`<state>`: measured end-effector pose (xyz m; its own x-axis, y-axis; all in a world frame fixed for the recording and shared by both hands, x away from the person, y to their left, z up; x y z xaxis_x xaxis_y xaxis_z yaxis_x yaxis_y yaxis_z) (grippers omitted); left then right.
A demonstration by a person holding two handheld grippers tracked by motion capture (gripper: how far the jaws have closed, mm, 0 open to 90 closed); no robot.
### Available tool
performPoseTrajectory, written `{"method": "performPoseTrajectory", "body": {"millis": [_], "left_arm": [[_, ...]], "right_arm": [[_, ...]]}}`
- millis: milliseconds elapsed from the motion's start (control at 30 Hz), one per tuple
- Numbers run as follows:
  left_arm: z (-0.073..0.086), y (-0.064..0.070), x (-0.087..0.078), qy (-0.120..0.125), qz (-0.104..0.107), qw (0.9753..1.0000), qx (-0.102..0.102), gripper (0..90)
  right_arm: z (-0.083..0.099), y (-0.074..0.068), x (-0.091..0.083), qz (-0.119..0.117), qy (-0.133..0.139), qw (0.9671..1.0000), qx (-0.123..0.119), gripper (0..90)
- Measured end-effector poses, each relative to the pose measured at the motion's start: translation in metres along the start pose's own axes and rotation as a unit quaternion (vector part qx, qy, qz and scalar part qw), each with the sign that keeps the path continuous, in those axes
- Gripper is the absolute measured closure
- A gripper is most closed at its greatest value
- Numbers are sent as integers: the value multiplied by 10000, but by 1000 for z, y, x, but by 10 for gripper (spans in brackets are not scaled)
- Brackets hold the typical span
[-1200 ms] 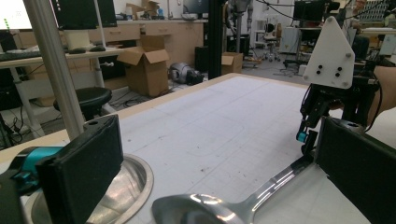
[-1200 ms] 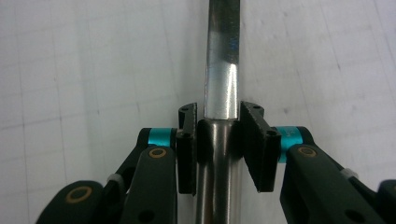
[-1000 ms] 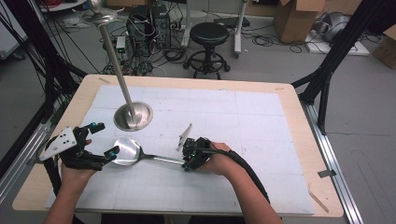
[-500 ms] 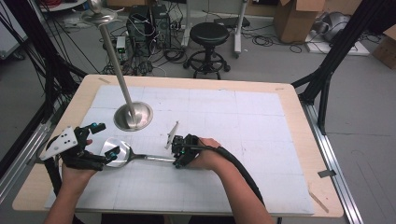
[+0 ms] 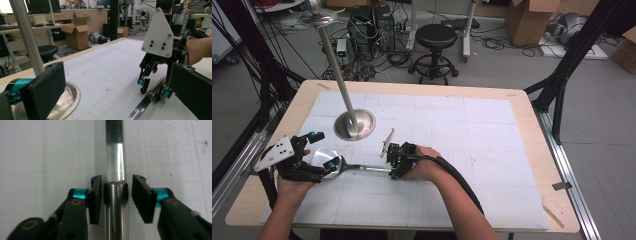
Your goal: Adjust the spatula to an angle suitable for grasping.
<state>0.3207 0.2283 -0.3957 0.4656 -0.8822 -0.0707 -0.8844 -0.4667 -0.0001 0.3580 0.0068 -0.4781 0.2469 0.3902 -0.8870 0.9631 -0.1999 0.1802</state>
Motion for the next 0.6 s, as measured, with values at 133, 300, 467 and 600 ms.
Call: {"method": "performPoseTrajectory", "body": {"millis": [133, 300, 467, 600], "left_arm": [[-1, 1, 0, 18, 5, 10000, 0, 17], [0, 1, 0, 16, 19, 10000, -11, 17], [0, 1, 1, -6, 38, 10000, -37, 17], [-1, 1, 1, 25, 49, 10000, -38, 17]], "right_arm": [[6, 6, -14, 62, 164, 9995, 272, 517], [21, 12, -43, 127, 758, 9954, 564, 478], [47, 11, -73, 209, 1098, 9887, 1001, 435], [76, 11, -104, 417, 1703, 9754, 1336, 363]]}}
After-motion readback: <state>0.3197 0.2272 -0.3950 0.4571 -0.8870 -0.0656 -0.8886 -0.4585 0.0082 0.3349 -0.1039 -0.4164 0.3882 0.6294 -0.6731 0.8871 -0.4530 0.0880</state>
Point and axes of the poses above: each handheld gripper's, and its own axes: x roughly forward along the jaws, z roughly out of its underside, y roughly to its right, the point moved 7 cm from there along x, roughly forward along the jaws, and after that the axes turned 12 degrees about z, right-handed, at the moved point
